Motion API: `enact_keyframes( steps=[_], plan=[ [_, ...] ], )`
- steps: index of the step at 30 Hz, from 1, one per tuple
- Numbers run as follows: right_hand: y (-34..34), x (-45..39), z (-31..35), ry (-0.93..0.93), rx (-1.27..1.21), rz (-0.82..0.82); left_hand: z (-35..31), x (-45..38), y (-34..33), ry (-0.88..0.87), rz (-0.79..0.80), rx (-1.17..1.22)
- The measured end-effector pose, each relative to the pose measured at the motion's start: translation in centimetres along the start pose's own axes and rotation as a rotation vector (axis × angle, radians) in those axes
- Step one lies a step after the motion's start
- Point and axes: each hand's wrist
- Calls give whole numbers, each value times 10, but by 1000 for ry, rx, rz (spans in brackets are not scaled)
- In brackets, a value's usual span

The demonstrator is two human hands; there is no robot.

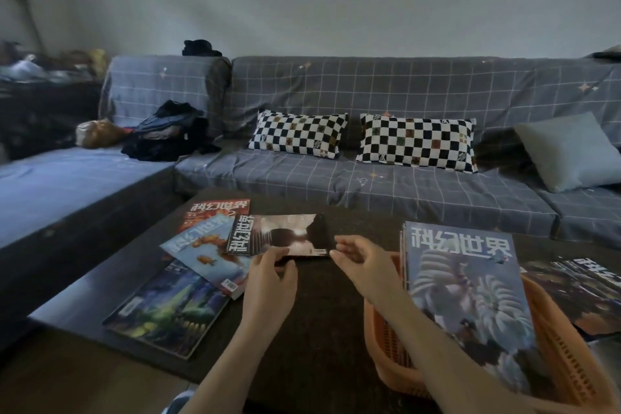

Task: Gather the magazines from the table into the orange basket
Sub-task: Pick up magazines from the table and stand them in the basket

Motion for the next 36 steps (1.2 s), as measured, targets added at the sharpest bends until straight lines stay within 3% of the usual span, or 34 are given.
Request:
enact_keyframes(
  steps=[14, 18, 22, 25, 30, 36],
  plan=[
    [-141, -99, -10, -129, 148, 223, 98, -97, 17, 260, -21, -59],
    [-163, -124, -30, -213, 311, 271, 112, -121, 5, 241, -92, -108],
    [-169, -139, -42, -313, 564, 322, 125, -140, -6, 274, -62, -230],
    [-166, -146, -51, -392, 615, 359, 126, -151, -10, 314, -107, -236],
    [-155, -150, -50, -429, 660, 383, 124, -168, -7, 520, -175, 130],
    [-150, -135, -45, -471, 658, 411, 112, -164, -16, 794, -356, 897]
  ],
)
Point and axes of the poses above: each hand's wrist, its own x-axis away from the middle knuckle, its own y-axis out of the back of the hand, z = x × y, and after that the axes turned 4 degrees about -z, right-handed
